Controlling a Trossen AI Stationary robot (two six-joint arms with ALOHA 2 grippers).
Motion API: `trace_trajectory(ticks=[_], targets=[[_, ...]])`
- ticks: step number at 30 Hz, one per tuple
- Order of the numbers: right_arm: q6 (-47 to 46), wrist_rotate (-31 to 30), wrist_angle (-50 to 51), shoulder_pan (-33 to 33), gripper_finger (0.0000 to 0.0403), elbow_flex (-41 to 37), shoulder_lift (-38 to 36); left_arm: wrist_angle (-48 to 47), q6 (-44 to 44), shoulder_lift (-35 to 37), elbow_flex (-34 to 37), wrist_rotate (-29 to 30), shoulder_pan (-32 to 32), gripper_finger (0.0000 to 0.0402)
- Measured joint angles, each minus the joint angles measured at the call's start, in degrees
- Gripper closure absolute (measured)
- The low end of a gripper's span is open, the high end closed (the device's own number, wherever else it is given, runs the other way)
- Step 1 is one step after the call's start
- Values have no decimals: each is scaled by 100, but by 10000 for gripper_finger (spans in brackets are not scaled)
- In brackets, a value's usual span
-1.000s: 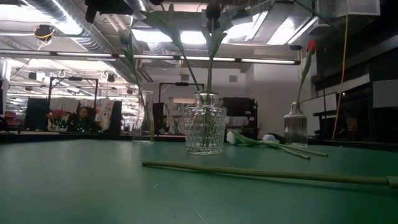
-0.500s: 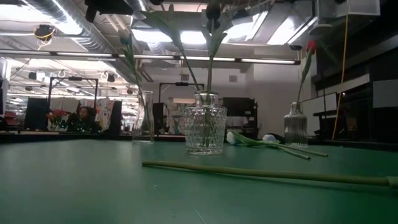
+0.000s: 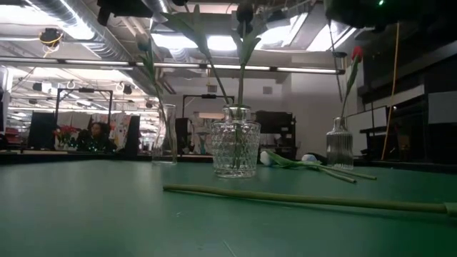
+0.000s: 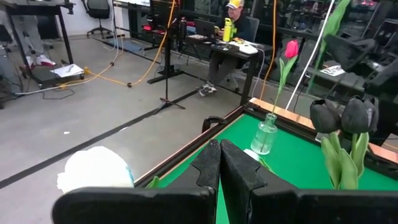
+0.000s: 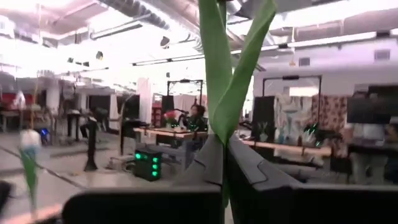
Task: Sort flowers into vase by color
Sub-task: Put the top pink tulip into the top right transparent vase
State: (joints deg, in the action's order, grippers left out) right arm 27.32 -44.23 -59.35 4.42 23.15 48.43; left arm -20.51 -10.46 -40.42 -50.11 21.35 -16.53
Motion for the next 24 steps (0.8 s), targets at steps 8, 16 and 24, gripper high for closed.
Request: trace_trajectory(ticks=[8,16,24], targets=[[-562,1780,376,1729,402,-2,-73,-1,5,-22,0,418,0,393],[-1727,3423,946,3171,402,-2,-136,-2,3,-22,0,599,0,393],[-1998,3857,824,3312,402,-135,-216,-2,2,-45,0,642,0,393]])
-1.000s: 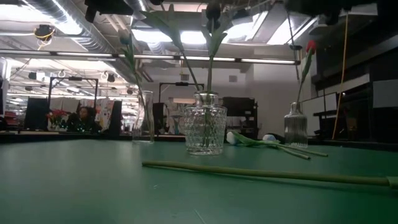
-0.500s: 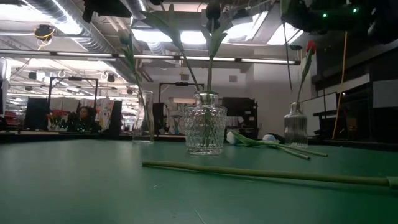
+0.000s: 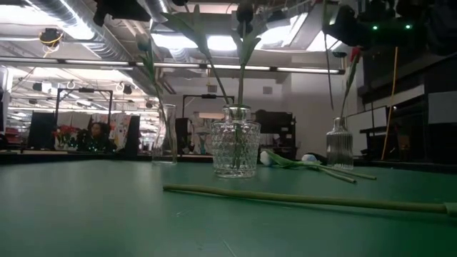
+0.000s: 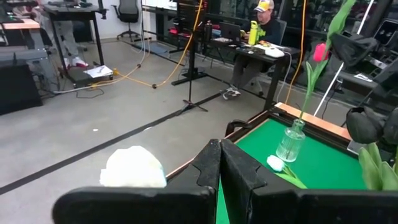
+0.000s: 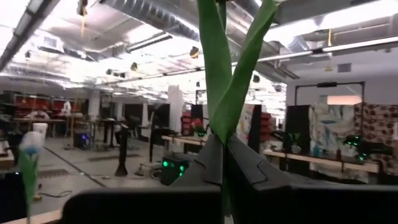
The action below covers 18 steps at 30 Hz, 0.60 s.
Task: Sort flowers into vase by color
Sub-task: Put the top pink tulip into the top right transparent vase
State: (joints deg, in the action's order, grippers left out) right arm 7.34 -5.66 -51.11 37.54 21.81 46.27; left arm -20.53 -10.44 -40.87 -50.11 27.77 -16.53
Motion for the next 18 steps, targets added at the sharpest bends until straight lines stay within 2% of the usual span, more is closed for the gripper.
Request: trace_trajectory(ticks=[9,18], targets=[[-174,-279,-451,0,402,-937,-833,-6,0,-60,0,0,0,393],[-96,-336,-486,0,402,-1047,-1016,-5,-2,-151,-7,17,0,393]])
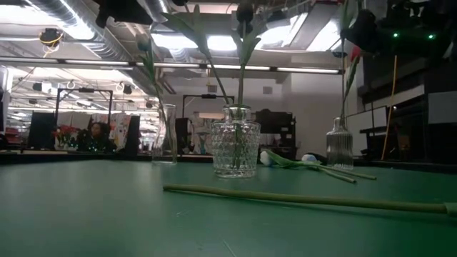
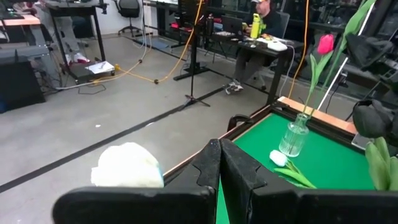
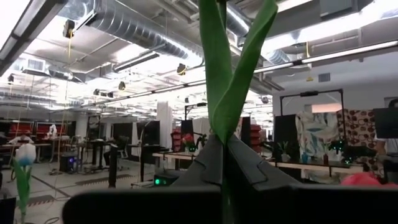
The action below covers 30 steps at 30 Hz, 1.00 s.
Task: Sort flowers into vase by color
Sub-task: Put the top pink tulip into the top right transparent vase
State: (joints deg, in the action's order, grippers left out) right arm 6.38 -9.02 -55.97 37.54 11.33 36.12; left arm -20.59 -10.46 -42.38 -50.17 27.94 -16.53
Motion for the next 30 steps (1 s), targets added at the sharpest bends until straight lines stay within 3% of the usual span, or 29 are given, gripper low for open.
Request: trace_trajectory(ticks=[23,30], targets=[[214,-37,-197,12,402,4,164,7,-13,-130,0,-2,0,393],[-199,420,-417,557,402,4,164,7,-10,-128,0,-2,0,393]])
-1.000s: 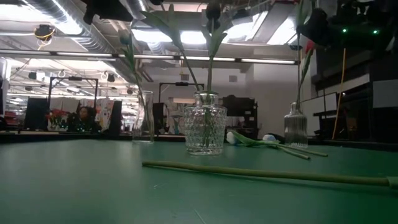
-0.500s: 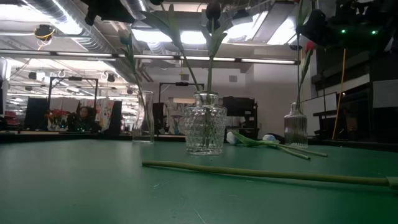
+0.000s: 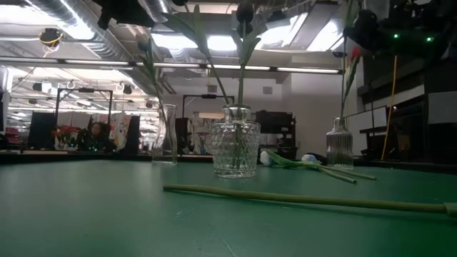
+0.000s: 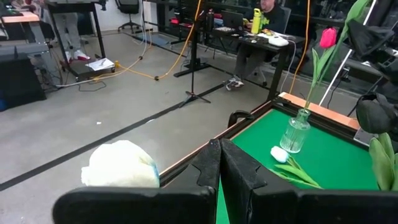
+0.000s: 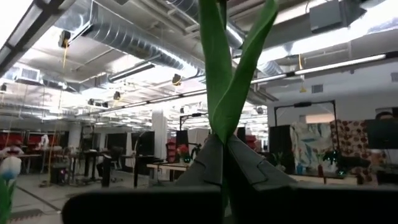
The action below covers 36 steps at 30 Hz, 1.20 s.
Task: Sort flowers into vase by color
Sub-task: Put the top pink tulip into the top right transparent vase
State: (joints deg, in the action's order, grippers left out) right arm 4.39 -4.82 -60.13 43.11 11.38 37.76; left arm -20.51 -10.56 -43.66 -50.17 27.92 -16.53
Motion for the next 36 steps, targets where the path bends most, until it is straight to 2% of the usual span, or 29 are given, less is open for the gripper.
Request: trace_trajectory(ticks=[6,17,22,36], targets=[[-418,442,139,230,402,0,0,-6,4,-2,2,0,0,393],[-401,548,413,230,402,5,337,-13,8,0,2,0,0,393],[-396,595,-160,230,402,2,626,-13,6,-1,4,0,-1,393],[-416,592,1035,230,400,2,715,-17,2,0,7,0,0,393]])
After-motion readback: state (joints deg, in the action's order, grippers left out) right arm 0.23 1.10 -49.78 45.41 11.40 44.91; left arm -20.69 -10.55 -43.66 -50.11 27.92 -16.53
